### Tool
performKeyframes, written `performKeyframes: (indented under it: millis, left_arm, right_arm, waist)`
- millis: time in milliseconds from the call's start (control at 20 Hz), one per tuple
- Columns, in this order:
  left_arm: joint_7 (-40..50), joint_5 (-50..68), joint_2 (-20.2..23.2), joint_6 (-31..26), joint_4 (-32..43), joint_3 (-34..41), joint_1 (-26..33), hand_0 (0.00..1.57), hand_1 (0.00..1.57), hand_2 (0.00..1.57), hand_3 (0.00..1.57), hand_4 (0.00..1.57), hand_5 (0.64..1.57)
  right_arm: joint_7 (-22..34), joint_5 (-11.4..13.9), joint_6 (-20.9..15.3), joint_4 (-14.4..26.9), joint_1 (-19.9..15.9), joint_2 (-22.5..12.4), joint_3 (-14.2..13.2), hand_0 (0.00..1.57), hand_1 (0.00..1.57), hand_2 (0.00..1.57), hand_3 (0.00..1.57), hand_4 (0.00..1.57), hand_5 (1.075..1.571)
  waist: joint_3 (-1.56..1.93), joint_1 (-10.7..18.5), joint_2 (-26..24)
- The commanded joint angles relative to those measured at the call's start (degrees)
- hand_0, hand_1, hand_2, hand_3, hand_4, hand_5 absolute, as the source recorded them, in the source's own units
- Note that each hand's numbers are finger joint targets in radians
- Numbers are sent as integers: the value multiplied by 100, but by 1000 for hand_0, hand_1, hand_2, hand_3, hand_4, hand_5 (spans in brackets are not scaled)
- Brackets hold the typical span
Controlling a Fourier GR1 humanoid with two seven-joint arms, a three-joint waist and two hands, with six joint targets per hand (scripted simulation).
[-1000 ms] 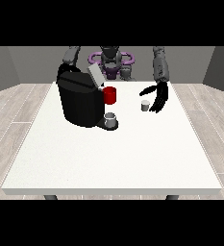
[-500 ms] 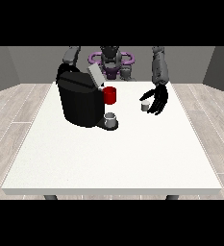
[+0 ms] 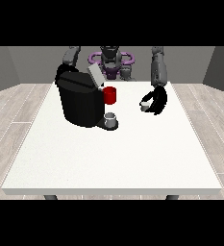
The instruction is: Insert the coffee pod into the coffee machine and close the lid
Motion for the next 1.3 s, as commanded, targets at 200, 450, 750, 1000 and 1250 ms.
performKeyframes:
  millis: [200,450,750,1000,1250]
  left_arm:
    - [3,-323,220,-149,323,-46,-320,1174,1174,1286,1183,412,1571]
    - [-458,-282,87,-341,45,-105,-568,1468,1468,1468,1414,607,1571]
    - [-139,-252,134,-1078,-190,-152,-1090,1323,1323,1383,1352,581,1571]
    - [-231,-168,237,-1485,-396,-85,-1528,1235,1235,1323,1291,571,1571]
    - [-195,-234,245,-1559,-359,-14,-1296,1235,1235,1323,1291,571,1571]
  right_arm:
    - [-18,-145,230,69,-22,-212,-148,0,0,0,0,414,1571]
    - [-98,-150,-104,378,-111,42,-230,0,0,0,0,429,1571]
    - [-123,-186,83,688,-60,-65,-244,0,0,0,0,490,1571]
    - [-497,-157,-204,923,-82,103,-48,0,0,0,0,407,1571]
    - [-299,-265,274,691,98,-84,-130,0,0,0,0,489,1571]
  waist:
    - [-6,-52,-10]
    - [-5,118,-50]
    - [-3,109,-447]
    - [-3,176,-378]
    - [-5,7,-623]
